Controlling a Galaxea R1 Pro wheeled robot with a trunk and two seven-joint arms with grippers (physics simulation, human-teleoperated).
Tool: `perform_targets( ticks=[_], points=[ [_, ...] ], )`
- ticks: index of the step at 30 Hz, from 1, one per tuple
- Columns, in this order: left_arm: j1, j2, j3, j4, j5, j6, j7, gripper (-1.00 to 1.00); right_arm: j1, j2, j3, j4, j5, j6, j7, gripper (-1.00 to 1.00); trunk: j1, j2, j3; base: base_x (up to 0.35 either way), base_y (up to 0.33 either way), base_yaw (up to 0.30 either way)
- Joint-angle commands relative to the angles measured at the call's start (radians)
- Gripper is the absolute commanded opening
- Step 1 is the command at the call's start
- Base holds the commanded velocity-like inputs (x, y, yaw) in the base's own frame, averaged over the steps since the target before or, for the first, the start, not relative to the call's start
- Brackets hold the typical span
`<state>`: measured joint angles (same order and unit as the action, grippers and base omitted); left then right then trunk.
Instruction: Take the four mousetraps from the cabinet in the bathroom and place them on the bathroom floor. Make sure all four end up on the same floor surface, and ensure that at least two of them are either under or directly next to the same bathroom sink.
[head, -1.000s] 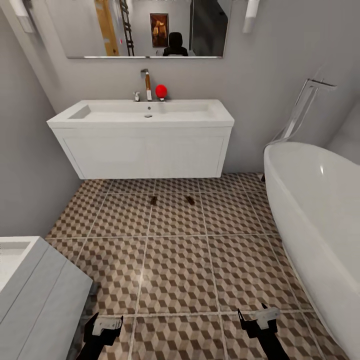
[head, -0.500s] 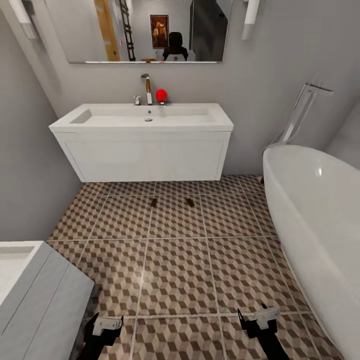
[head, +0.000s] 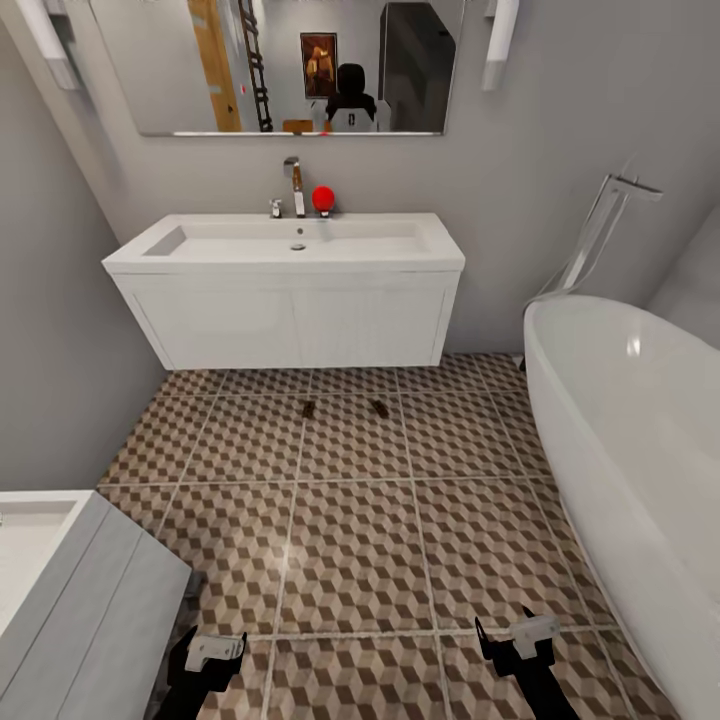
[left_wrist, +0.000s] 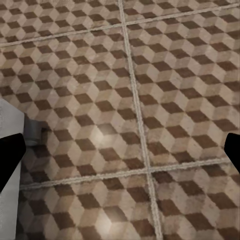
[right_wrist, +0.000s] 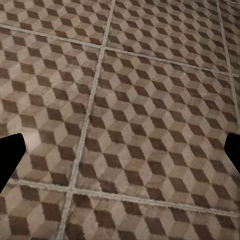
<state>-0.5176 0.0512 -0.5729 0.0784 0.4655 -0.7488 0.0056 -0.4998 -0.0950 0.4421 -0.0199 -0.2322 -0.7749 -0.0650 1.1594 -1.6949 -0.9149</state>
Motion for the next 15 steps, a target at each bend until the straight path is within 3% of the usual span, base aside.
perform_targets(
  ticks=[1, 15],
  points=[
    [-0.001, -0.001, -0.008, 0.003, 0.005, -0.004, 0.001, 1.00, 0.000, 0.000, 0.009, 0.000, -0.002, -0.001, -0.007, 1.00, -0.004, 0.007, 0.003, 0.000, 0.000, 0.000],
    [-0.001, -0.001, -0.008, 0.003, 0.006, -0.004, 0.001, 1.00, 0.000, 0.000, 0.009, 0.000, -0.002, -0.001, -0.007, 1.00, -0.058, 0.105, 0.046, 0.000, 0.000, 0.000]
  ],
)
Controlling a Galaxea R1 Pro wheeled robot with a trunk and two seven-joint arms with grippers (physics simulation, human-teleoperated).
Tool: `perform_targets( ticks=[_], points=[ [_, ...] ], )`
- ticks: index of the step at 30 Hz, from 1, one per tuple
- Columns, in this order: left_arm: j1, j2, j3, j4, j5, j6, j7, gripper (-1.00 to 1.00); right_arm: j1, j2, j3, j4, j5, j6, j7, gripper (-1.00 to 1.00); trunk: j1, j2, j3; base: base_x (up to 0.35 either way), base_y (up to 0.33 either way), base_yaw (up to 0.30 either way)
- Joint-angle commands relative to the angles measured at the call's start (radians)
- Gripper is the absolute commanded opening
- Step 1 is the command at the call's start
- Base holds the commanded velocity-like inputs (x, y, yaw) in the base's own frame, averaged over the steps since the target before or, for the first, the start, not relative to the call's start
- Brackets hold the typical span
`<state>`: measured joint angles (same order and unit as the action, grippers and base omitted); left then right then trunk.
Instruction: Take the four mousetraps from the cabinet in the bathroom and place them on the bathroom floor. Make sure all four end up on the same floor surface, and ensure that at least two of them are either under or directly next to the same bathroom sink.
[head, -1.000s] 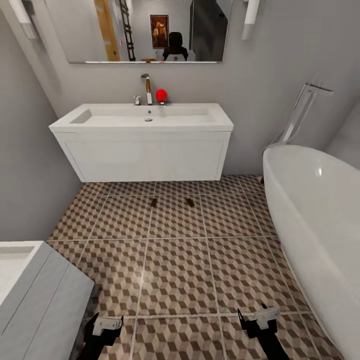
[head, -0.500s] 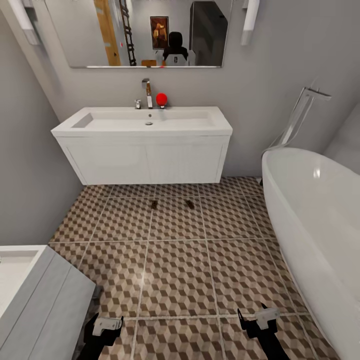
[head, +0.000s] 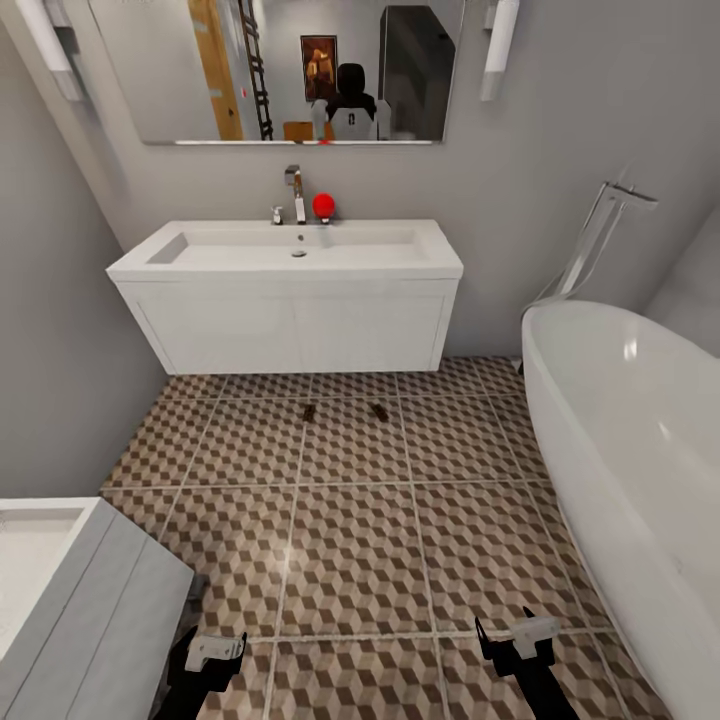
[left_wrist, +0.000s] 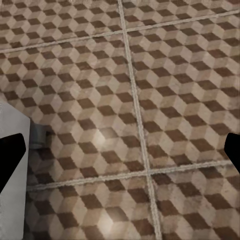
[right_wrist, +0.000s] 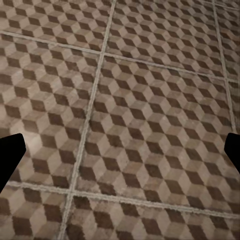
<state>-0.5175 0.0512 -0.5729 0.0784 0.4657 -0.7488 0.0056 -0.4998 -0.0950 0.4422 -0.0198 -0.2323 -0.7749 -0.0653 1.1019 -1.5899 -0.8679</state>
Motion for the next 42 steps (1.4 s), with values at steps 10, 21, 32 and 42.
perform_targets(
  ticks=[10, 21, 32, 42],
  points=[
    [-0.001, -0.001, -0.008, 0.003, 0.005, -0.004, 0.001, 1.00, 0.000, 0.000, 0.009, 0.000, -0.002, -0.001, -0.007, 1.00, -0.039, 0.070, 0.031, 0.000, 0.000, 0.000],
    [-0.001, -0.001, -0.008, 0.003, 0.005, -0.004, 0.001, 1.00, 0.000, 0.000, 0.009, 0.000, -0.002, -0.001, -0.007, 1.00, -0.081, 0.147, 0.065, 0.000, 0.000, 0.000],
    [-0.001, -0.001, -0.008, 0.003, 0.005, -0.004, 0.001, 1.00, 0.000, 0.001, 0.009, 0.000, -0.002, 0.000, -0.007, 1.00, -0.123, 0.224, 0.100, 0.000, 0.000, 0.000],
    [-0.001, -0.001, -0.008, 0.003, 0.005, -0.004, 0.001, 1.00, 0.000, 0.001, 0.009, 0.000, -0.002, 0.000, -0.007, 1.00, -0.161, 0.294, 0.131, 0.000, 0.000, 0.000]
  ],
)
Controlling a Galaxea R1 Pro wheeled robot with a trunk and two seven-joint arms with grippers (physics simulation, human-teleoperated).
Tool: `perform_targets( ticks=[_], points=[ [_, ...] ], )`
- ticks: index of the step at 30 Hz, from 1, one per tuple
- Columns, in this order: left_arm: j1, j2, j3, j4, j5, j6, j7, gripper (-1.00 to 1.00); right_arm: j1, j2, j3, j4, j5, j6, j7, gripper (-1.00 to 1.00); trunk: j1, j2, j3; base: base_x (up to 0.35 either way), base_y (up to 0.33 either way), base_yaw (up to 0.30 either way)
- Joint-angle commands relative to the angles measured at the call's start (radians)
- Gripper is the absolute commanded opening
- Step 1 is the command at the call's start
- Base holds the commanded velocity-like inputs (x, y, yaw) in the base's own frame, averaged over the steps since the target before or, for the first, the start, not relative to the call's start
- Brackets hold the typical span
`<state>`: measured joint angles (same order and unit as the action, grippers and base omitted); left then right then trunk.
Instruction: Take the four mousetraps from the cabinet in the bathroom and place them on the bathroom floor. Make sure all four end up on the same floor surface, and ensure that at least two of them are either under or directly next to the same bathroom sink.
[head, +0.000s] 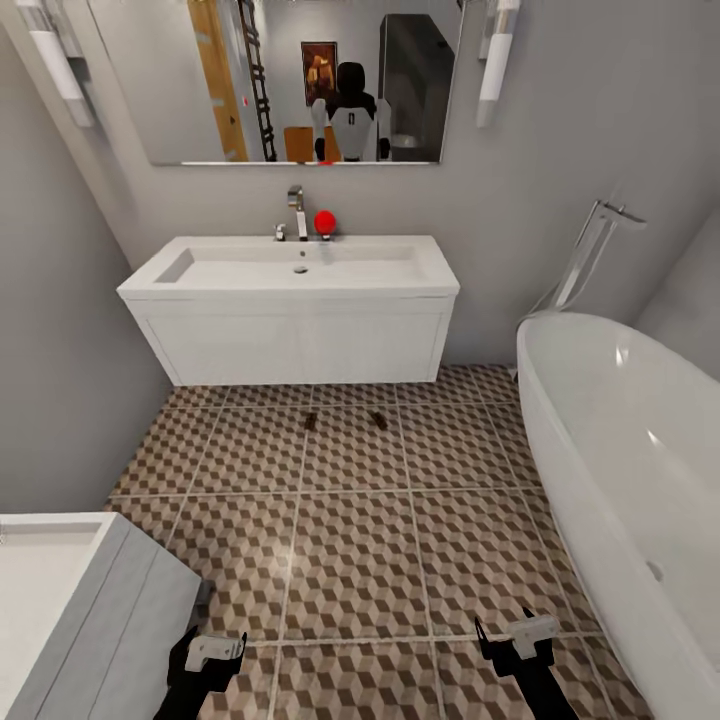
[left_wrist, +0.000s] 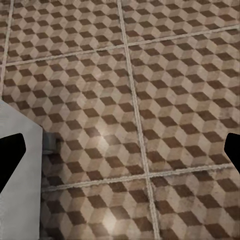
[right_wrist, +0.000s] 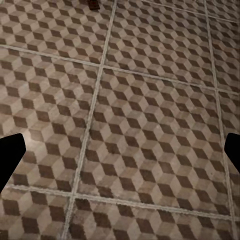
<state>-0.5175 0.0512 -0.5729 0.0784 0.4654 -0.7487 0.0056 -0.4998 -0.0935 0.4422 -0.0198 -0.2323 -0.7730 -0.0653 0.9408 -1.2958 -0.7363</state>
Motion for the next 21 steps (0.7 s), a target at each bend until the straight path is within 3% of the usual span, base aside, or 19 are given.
perform_targets(
  ticks=[1, 21],
  points=[
    [-0.001, -0.001, -0.008, 0.003, 0.005, -0.004, 0.001, 1.00, 0.000, 0.000, 0.009, 0.000, -0.002, -0.001, -0.007, 1.00, -0.004, 0.007, 0.003, 0.000, 0.000, 0.000],
    [-0.001, -0.001, -0.008, 0.003, 0.005, -0.004, 0.001, 1.00, 0.000, 0.000, 0.009, 0.000, -0.002, 0.000, -0.007, 1.00, -0.081, 0.147, 0.065, 0.000, 0.000, 0.000]
  ],
)
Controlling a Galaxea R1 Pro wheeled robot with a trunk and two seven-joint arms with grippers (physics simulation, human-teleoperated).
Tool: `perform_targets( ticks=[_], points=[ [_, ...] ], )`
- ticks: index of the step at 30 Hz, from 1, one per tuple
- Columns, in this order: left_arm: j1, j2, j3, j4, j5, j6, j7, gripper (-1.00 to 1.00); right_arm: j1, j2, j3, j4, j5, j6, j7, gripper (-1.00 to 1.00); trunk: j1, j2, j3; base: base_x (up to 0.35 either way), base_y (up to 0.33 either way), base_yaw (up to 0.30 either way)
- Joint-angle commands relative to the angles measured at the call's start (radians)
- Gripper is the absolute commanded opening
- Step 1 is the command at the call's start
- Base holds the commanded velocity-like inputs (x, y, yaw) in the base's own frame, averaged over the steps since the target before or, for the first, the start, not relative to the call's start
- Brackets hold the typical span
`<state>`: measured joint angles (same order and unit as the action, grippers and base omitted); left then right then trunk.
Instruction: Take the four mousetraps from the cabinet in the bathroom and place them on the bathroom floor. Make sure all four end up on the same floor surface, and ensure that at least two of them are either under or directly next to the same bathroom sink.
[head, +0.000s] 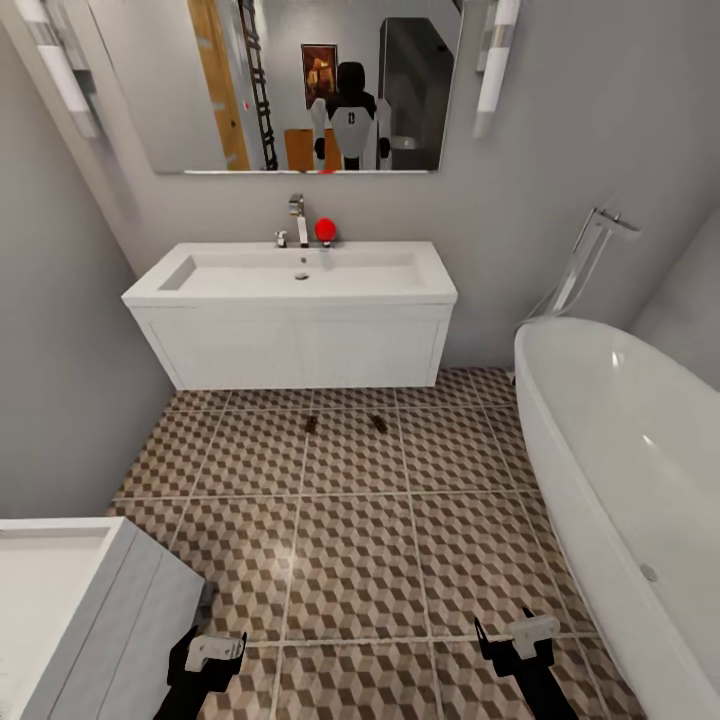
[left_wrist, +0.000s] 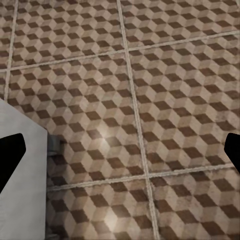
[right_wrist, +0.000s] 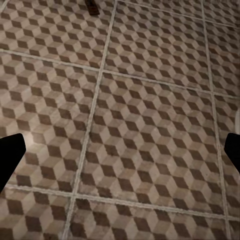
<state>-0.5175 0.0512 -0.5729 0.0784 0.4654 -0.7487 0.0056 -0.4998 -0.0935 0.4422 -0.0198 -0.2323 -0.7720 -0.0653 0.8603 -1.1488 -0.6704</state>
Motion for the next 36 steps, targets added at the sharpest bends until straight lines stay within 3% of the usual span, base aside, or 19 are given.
perform_targets(
  ticks=[1, 36],
  points=[
    [-0.001, -0.001, -0.008, 0.003, 0.005, -0.004, 0.001, 1.00, 0.000, 0.000, 0.009, 0.000, -0.002, -0.001, -0.007, 1.00, -0.004, 0.007, 0.002, 0.000, 0.000, 0.000],
    [0.001, -0.001, -0.008, 0.003, 0.005, -0.004, 0.001, 1.00, 0.000, 0.001, 0.009, 0.000, -0.002, 0.005, -0.007, 1.00, -0.138, 0.252, 0.112, 0.000, 0.000, 0.000]
  ],
)
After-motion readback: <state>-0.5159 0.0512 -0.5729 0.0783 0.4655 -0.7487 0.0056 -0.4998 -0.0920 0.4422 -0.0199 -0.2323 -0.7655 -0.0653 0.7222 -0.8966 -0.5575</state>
